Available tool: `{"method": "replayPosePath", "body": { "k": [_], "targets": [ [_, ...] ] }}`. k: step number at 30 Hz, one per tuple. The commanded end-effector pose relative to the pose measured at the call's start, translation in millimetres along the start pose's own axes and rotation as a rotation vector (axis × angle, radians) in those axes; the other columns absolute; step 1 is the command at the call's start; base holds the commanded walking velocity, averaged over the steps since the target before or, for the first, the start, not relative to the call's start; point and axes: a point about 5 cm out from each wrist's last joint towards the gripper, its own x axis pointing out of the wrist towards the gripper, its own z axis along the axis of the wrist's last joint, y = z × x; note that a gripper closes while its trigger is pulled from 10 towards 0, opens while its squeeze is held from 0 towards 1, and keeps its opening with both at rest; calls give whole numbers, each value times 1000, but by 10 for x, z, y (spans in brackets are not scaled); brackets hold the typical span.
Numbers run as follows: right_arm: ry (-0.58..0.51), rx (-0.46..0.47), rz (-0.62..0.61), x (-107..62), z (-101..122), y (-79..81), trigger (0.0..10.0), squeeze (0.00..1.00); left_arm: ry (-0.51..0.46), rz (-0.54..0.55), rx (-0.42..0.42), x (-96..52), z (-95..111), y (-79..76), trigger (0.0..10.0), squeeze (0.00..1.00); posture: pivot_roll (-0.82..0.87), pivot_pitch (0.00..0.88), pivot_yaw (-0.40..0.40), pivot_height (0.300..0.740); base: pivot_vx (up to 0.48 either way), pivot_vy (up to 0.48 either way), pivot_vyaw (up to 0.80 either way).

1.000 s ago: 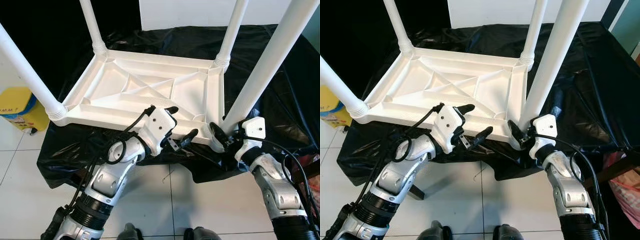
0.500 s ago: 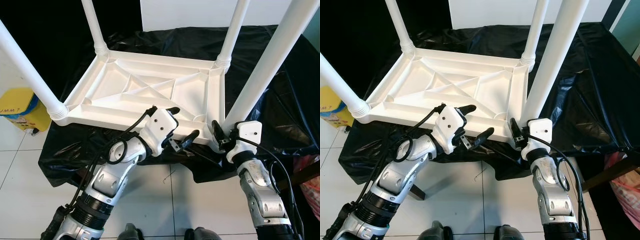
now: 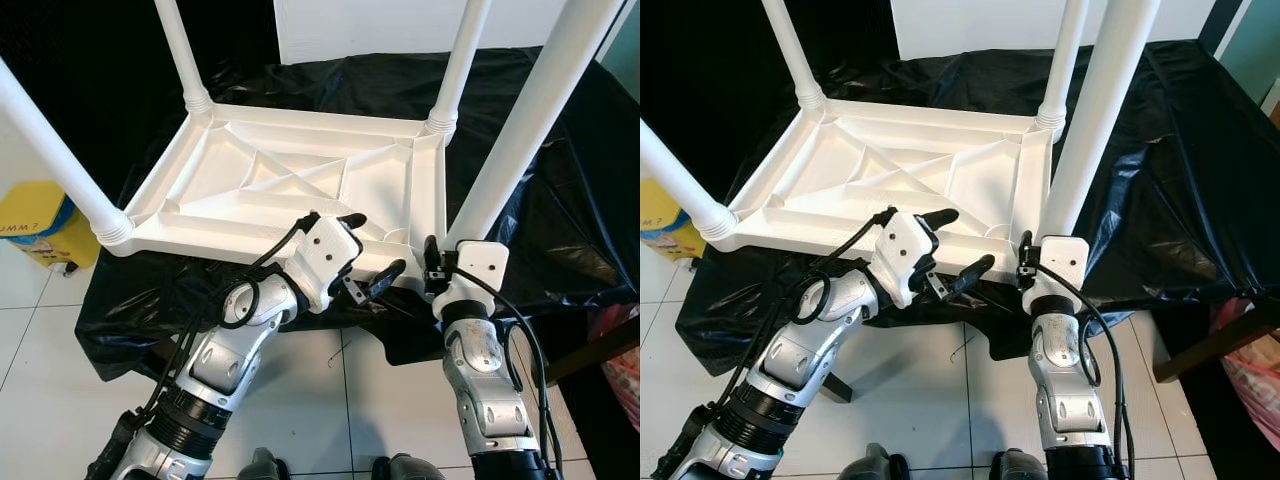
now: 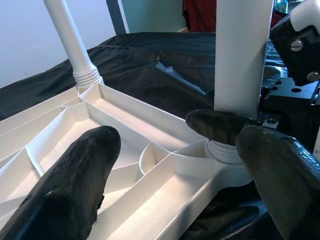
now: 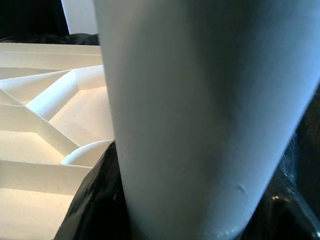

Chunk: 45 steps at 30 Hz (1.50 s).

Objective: Building children table

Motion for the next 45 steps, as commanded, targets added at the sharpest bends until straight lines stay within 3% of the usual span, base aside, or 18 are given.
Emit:
{"method": "replayPosePath", "body": {
  "k": [1,4,5,6,13,20,21,28,32,34,40,45],
  "targets": [
    [14,-1,15,-30,-33,10,10000,0,8,-64,-13,-6,-41,-62,10000,0,-39,126,45,740,0,0,0],
    [15,6,30,-28,-26,15,10000,0,8,-61,-14,-3,-47,-63,10000,0,-41,123,43,740,0,0,0],
    [18,17,35,-25,-22,23,10000,286,8,-60,-14,-2,-49,-65,10000,0,-39,120,42,740,0,0,0],
    [21,26,38,-23,-19,29,10000,1000,7,-60,-14,-2,-51,-66,10000,0,-39,120,42,740,0,0,0],
    [-23,37,90,-20,45,59,10000,1000,-13,-51,-30,-5,-20,-43,10000,0,-38,102,39,740,0,0,0],
    [-40,34,176,-53,62,-29,10000,1000,5,-37,-28,-51,-88,-24,10000,0,-35,91,31,740,0,0,0],
    [-45,33,199,-67,65,-50,10000,0,5,-22,-34,-66,-104,-15,10000,0,-34,89,24,740,0,0,0],
    [-97,42,224,-118,82,-70,10000,0,-45,191,-70,-133,-157,174,10000,0,-29,93,12,740,0,0,0],
    [-152,29,199,-185,25,-88,10000,0,-107,379,-129,-230,-234,236,10000,0,-25,102,6,740,0,0,0],
    [-152,29,199,-185,25,-88,10000,0,-107,379,-129,-230,-234,236,10000,0,-25,102,6,740,0,0,0],
    [-196,-11,167,-293,-108,-228,10000,0,-124,619,-67,-426,-438,228,10000,0,-27,106,8,740,0,0,0],
    [-191,-44,155,-315,-154,-245,10000,0,-89,678,-10,-518,-542,239,10000,0,-36,111,16,740,0,0,0]
  ]
}}
